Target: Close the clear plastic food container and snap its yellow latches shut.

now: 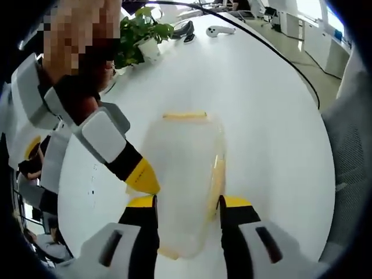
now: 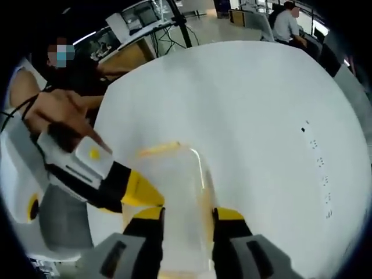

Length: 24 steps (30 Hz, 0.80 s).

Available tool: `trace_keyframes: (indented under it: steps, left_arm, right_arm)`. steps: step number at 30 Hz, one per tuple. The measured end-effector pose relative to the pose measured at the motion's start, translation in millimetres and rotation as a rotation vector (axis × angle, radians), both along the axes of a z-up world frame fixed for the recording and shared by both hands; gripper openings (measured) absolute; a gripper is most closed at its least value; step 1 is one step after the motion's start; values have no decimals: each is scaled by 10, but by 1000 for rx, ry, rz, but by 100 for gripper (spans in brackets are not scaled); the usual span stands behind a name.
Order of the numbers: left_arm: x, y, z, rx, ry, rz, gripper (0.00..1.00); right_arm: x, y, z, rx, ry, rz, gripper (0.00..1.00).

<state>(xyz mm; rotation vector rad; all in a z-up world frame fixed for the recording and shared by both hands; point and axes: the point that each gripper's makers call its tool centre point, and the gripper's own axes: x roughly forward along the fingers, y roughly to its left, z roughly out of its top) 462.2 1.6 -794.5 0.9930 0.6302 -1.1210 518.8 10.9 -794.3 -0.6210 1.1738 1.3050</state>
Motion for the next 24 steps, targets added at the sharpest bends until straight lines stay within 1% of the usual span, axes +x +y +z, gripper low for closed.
trace_keyframes:
  steps: [6,8,10,12,13,16,19,24]
  left_arm:
    - [6,11,20,-2,12,-21,40]
    - [-20,1,28,-26,35,-13,43]
    - [-45,5,18,-31,37,-24,45]
    - [-52,52,13,22,22,-34,45]
    - [-75,52,21,22,26,-47,44]
    - [-82,67,60,11,36,-45,46]
    - [-60,109,84,1,46,-27,47]
    - [-19,215,87,8,58,-2,48]
  right_arm:
    - [3,-6,29,10,-37,-10,31]
    - [16,-13,32,13,-53,-13,33]
    - [15,-39,30,4,-62,-16,36]
    - [-12,-76,29,-6,-59,-11,37]
    - [-34,-101,43,-10,-62,-8,37]
    - [-16,-124,79,1,-76,-21,39]
    - [-13,-116,119,15,-83,-32,40]
    - [-32,-122,161,23,-96,-34,44]
